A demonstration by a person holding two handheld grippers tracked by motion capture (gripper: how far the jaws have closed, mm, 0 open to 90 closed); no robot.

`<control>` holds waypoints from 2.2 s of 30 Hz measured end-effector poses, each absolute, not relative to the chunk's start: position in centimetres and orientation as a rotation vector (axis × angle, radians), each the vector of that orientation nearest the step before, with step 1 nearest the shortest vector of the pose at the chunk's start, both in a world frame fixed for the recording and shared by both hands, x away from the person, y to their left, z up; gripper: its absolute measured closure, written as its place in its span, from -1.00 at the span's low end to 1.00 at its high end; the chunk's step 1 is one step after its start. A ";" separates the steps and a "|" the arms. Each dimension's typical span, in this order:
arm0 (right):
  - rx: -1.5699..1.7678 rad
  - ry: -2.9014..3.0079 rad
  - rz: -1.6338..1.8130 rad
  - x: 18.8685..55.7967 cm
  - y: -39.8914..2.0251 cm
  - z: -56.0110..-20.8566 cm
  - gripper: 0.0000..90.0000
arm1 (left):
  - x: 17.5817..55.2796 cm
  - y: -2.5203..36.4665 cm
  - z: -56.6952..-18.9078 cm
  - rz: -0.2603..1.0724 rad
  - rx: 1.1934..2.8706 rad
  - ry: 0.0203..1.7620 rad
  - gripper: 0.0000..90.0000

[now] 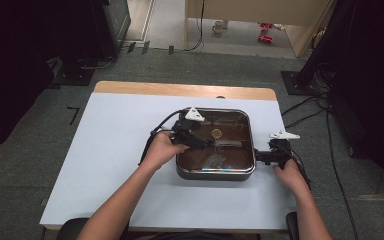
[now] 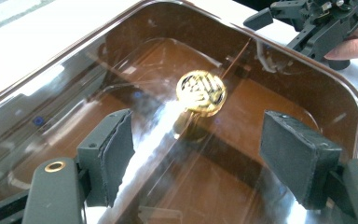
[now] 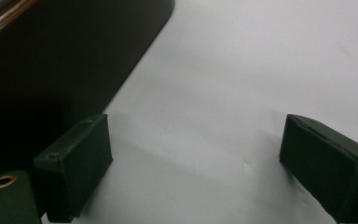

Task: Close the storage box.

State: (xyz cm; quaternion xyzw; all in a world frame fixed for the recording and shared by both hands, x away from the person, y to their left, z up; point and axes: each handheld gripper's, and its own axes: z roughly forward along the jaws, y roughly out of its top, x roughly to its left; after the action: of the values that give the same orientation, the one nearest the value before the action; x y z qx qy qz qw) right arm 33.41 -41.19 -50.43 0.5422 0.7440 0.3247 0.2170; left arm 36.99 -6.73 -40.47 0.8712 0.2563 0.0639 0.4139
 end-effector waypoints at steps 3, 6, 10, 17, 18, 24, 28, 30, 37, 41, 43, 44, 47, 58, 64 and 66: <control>1.502 2.061 0.900 33.4 -41.2 -50.4 -0.81 | 36.4 -5.2 -40.3 0.177 2.163 0.666 -0.42; 1.503 2.060 0.900 33.4 -41.2 -50.4 -0.81 | 36.1 -4.6 -40.2 0.186 2.153 0.670 -0.42; 1.501 2.061 0.900 33.4 -41.2 -50.4 -0.81 | 35.3 -3.5 -40.1 0.215 2.148 0.673 -0.42; 1.502 2.060 0.900 33.4 -41.2 -50.4 -0.81 | 33.8 -1.1 -41.5 0.256 2.158 0.722 -0.44; 1.502 2.060 0.900 33.4 -41.2 -50.4 -0.81 | 33.8 -1.1 -41.5 0.256 2.158 0.722 -0.45; 1.504 2.061 0.899 33.4 -41.2 -50.4 -0.81 | 32.5 0.5 -42.9 0.292 2.154 0.747 -0.45; 1.502 2.062 0.899 33.4 -41.2 -50.4 -0.81 | 31.8 1.4 -43.3 0.317 2.147 0.755 -0.45; 1.503 2.062 0.900 33.4 -41.2 -50.4 -0.81 | 31.5 1.8 -43.5 0.323 2.141 0.759 -0.46; 1.502 2.062 0.900 33.4 -41.2 -50.4 -0.81 | 30.0 3.3 -44.7 0.358 2.136 0.754 -0.47; 1.502 2.062 0.900 33.4 -41.2 -50.4 -0.81 | 29.5 3.7 -45.2 0.360 2.125 0.769 -0.47; 1.503 2.062 0.900 33.4 -41.2 -50.4 -0.81 | 29.0 4.0 -45.8 0.367 2.130 0.786 -0.47; 1.503 2.061 0.900 33.4 -41.2 -50.4 -0.81 | 28.8 4.0 -46.1 0.372 2.135 0.801 -0.48; 1.503 2.062 0.900 33.4 -41.2 -50.4 -0.81 | 28.3 4.1 -46.7 0.391 2.143 0.832 -0.50; 1.503 2.062 0.900 33.4 -41.2 -50.4 -0.81 | 28.5 5.4 -48.4 0.404 2.149 0.930 -0.50; 1.503 2.062 0.900 33.4 -41.2 -50.4 -0.81 | 29.0 5.5 -49.3 0.392 2.209 0.982 -0.51; 1.503 2.062 0.900 33.4 -41.2 -50.4 -0.81 | 29.0 5.6 -49.3 0.394 2.202 0.974 -0.51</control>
State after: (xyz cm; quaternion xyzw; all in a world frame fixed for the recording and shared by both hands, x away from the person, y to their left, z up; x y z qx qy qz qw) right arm 33.44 -41.20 -50.43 0.5424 0.7440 0.3247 0.2164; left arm 28.95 5.62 -49.32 0.8475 0.3750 0.1516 0.3437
